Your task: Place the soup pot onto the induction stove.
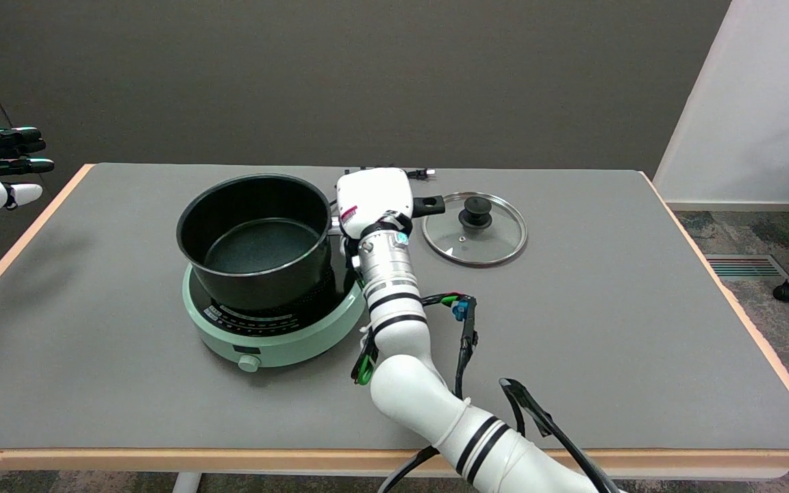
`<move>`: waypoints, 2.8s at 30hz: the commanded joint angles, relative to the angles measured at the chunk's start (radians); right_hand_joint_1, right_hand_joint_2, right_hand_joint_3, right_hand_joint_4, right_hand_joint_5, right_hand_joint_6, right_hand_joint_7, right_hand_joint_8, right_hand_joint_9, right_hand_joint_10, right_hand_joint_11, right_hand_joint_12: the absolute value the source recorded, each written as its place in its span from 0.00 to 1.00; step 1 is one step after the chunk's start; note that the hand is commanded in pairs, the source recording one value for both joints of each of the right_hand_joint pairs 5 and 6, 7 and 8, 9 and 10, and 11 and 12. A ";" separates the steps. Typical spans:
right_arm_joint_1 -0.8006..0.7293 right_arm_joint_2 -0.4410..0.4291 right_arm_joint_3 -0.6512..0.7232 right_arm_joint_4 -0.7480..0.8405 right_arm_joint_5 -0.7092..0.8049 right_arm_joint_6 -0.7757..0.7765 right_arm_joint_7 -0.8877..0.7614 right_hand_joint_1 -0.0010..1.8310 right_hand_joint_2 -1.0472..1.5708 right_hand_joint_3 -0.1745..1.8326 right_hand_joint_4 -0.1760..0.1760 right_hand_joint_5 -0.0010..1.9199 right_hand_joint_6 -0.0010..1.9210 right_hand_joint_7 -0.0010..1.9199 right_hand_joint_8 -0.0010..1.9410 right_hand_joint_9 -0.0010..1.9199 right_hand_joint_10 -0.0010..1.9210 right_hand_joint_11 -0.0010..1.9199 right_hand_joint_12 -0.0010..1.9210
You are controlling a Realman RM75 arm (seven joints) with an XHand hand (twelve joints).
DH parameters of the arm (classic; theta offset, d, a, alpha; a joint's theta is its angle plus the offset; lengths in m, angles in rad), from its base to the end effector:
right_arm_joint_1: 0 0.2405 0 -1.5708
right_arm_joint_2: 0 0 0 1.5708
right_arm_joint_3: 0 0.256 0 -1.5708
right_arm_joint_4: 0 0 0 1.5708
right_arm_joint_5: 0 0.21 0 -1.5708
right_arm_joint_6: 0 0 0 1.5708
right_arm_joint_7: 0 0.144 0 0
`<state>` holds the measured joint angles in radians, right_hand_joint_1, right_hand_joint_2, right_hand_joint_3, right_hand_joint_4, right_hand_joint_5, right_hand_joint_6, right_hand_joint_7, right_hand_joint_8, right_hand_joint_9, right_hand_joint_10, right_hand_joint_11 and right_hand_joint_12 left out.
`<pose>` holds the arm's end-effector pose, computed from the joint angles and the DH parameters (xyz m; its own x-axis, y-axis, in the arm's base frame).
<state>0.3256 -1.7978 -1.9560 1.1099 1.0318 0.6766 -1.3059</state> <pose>-0.2199 -0.4074 0.1166 0.9646 0.1903 -0.1828 0.1445 0.1985 0.9694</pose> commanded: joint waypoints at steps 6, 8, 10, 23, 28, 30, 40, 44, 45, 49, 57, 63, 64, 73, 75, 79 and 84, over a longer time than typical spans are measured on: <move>0.044 0.016 0.004 -0.065 -0.016 0.006 0.081 0.54 0.87 0.47 0.32 0.96 0.96 0.96 0.95 0.96 0.96 0.96 0.96; 0.047 0.016 0.004 -0.067 -0.016 0.001 0.081 0.54 0.87 0.47 0.32 0.96 0.96 0.96 0.95 0.96 0.96 0.96 0.96; 0.050 0.016 0.004 -0.067 -0.016 -0.003 0.081 0.54 0.87 0.47 0.32 0.96 0.96 0.96 0.95 0.96 0.96 0.96 0.96; 0.043 0.015 0.009 -0.070 -0.006 -0.006 0.077 0.54 0.86 0.48 0.32 0.95 0.95 0.95 0.94 0.95 0.95 0.95 0.95; 0.036 0.012 0.009 -0.070 -0.006 -0.007 0.073 0.54 0.86 0.48 0.31 0.95 0.95 0.95 0.94 0.95 0.95 0.95 0.95; 0.031 0.012 0.009 -0.070 -0.006 -0.008 0.073 0.54 0.86 0.48 0.31 0.95 0.95 0.95 0.94 0.95 0.95 0.95 0.95; 0.013 0.011 0.005 -0.068 -0.012 -0.008 0.073 0.55 0.86 0.48 0.31 0.95 0.95 0.95 0.94 0.95 0.95 0.95 0.95; 0.008 0.014 0.005 -0.066 -0.015 -0.008 0.073 0.55 0.86 0.48 0.31 0.95 0.95 0.95 0.94 0.95 0.95 0.95 0.95; 0.008 0.015 0.004 -0.066 -0.015 -0.008 0.073 0.55 0.86 0.48 0.31 0.95 0.95 0.95 0.94 0.95 0.95 0.95 0.95; 0.008 0.016 0.001 -0.064 -0.016 -0.008 0.073 0.55 0.86 0.48 0.31 0.95 0.95 0.95 0.94 0.95 0.95 0.95 0.95; 0.008 0.018 0.001 -0.069 -0.016 -0.008 0.081 0.55 0.85 0.48 0.31 0.94 0.94 0.94 0.93 0.94 0.94 0.94 0.94; 0.008 0.018 0.001 -0.070 -0.036 -0.008 0.079 0.54 0.85 0.48 0.30 0.94 0.94 0.94 0.93 0.94 0.94 0.94 0.94; 0.008 0.018 0.001 -0.070 -0.042 -0.008 0.078 0.54 0.85 0.47 0.29 0.92 0.92 0.92 0.91 0.92 0.92 0.92 0.92; 0.004 0.022 0.001 -0.062 -0.054 -0.010 0.073 0.54 0.80 0.66 0.42 0.63 0.63 0.63 0.62 0.63 0.63 0.63 0.63; 0.004 0.023 0.001 -0.061 -0.062 -0.016 0.073 0.54 0.80 0.68 0.44 0.62 0.61 0.62 0.61 0.62 0.61 0.62 0.61; 0.004 0.025 0.002 -0.061 -0.068 -0.019 0.073 0.53 0.78 0.73 0.45 0.61 0.61 0.61 0.60 0.61 0.61 0.61 0.61; 0.004 0.026 0.002 -0.055 -0.068 -0.020 0.073 0.53 0.74 0.81 0.46 0.60 0.60 0.60 0.60 0.60 0.60 0.60 0.60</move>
<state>0.3318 -1.7765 -1.9547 1.0452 0.9831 0.6633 -1.2310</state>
